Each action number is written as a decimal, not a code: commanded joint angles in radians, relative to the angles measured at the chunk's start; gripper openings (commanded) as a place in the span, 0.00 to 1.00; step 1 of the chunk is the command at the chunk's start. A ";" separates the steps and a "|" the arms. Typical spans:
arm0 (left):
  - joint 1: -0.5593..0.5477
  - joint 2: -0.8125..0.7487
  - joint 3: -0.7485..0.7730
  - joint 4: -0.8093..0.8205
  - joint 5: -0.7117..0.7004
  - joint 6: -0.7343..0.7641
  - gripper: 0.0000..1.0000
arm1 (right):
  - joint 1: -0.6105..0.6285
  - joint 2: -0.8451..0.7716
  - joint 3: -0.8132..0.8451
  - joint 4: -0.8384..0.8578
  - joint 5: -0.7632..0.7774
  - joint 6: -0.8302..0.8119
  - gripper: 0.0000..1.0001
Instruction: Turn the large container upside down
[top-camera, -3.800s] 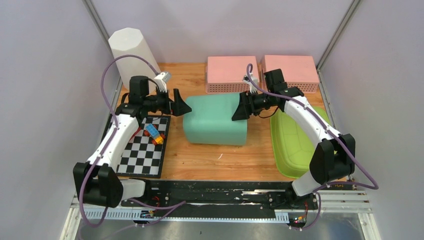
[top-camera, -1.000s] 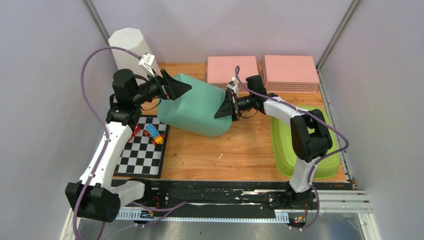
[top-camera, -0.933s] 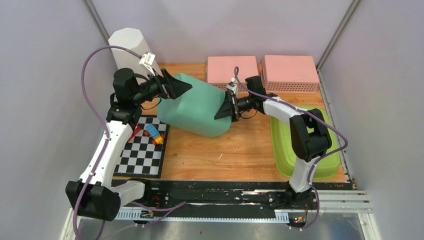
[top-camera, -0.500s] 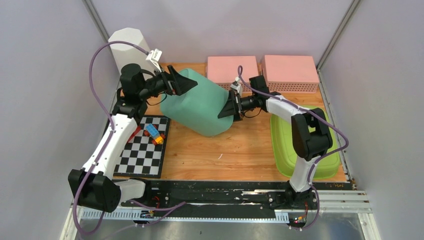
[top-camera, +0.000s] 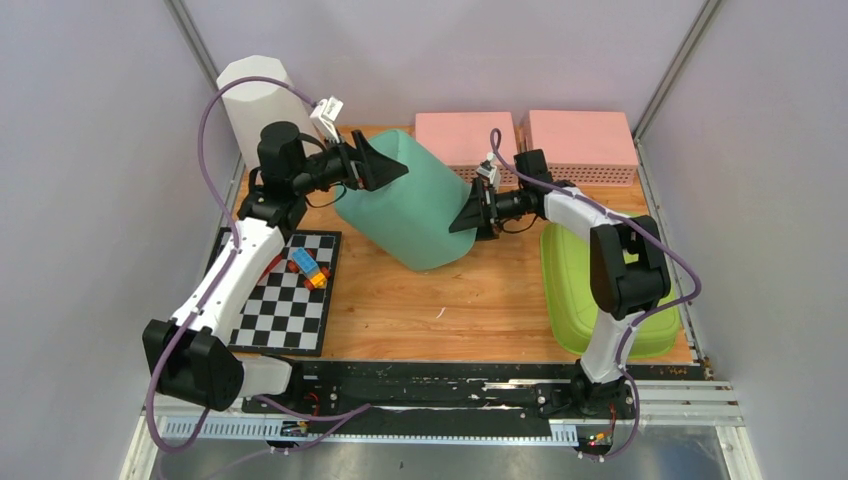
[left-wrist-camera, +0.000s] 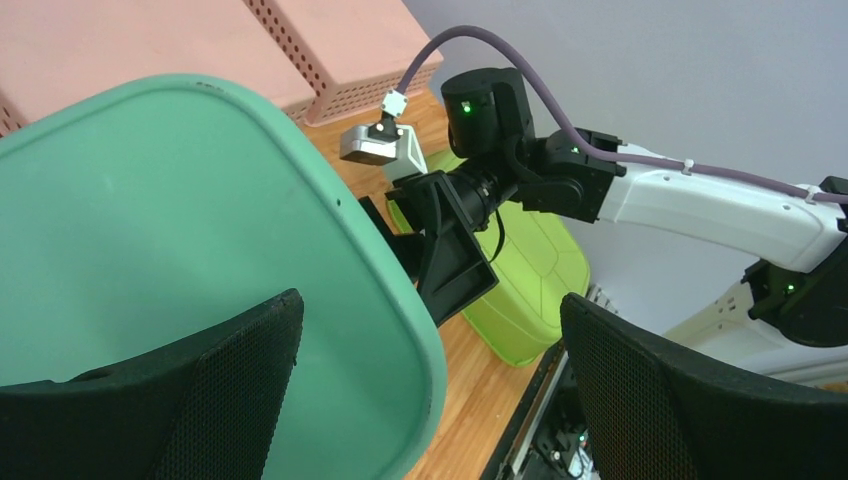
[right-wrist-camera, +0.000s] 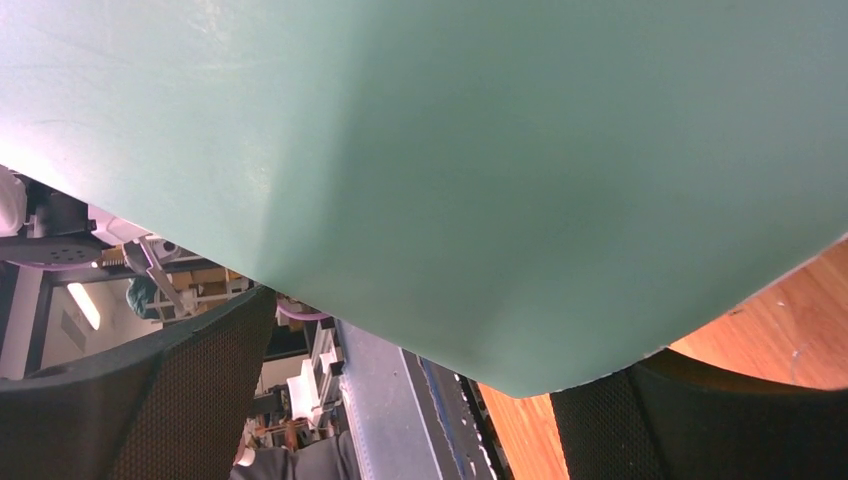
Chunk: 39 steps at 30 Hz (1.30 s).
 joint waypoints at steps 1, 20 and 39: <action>-0.022 0.032 0.023 -0.053 0.022 0.018 1.00 | -0.029 -0.024 0.019 -0.028 0.012 -0.057 1.00; -0.084 0.089 0.044 -0.041 0.036 0.030 1.00 | -0.057 -0.044 -0.033 -0.042 0.058 -0.132 1.00; -0.143 0.145 0.137 -0.074 0.027 0.057 1.00 | -0.090 -0.038 -0.044 -0.042 -0.016 -0.123 1.00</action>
